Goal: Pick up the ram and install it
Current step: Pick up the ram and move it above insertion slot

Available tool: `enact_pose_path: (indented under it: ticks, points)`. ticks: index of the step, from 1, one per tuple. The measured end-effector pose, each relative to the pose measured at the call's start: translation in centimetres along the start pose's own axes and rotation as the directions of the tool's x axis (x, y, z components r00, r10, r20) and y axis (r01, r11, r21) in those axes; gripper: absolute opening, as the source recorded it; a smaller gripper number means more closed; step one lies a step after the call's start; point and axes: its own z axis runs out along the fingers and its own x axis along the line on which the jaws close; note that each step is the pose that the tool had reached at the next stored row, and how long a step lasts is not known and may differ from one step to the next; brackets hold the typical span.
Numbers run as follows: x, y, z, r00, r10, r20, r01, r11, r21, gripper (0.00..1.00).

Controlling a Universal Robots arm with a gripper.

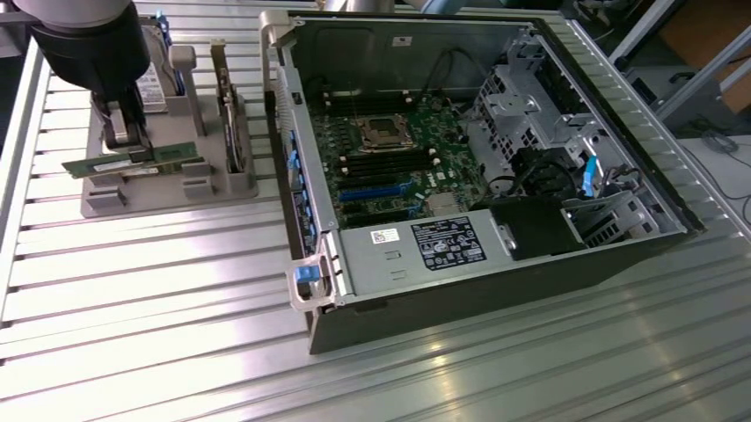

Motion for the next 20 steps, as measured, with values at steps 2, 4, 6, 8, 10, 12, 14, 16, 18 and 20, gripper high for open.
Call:
enact_pose_path:
  ticks: [2,4,6,8,10,12,14,16,18,20]
  points:
    - [0.0,0.00,-0.09,1.0000,0.000,-0.0004,0.000,1.0000,-0.0001,0.14]
    - [0.0,0.01,-0.18,1.0000,0.000,-0.0008,0.000,1.0000,-0.0001,0.14]
    - [0.0,0.01,-0.44,1.0000,0.000,-0.0019,0.000,1.0000,-0.0001,0.14]
    - [0.0,0.02,-0.61,1.0000,0.000,-0.0026,0.000,1.0000,-0.0003,0.14]
    - [0.0,0.02,-0.70,1.0000,0.000,-0.0030,0.000,1.0000,-0.0004,0.14]
    - [0.0,0.02,-0.85,1.0000,0.000,-0.0036,0.000,1.0000,-0.0003,0.14]
    - [0.0,0.02,-0.97,1.0000,0.000,-0.0041,0.000,1.0000,-0.0007,0.14]
    - [0.0,0.02,-1.05,1.0000,0.000,-0.0044,0.000,1.0000,-0.0005,0.14]
    - [0.0,0.02,-1.19,1.0000,0.000,-0.0050,0.000,1.0000,-0.0007,0.14]
    - [0.0,0.02,-1.35,1.0000,0.000,-0.0057,0.000,1.0000,-0.0007,0.14]
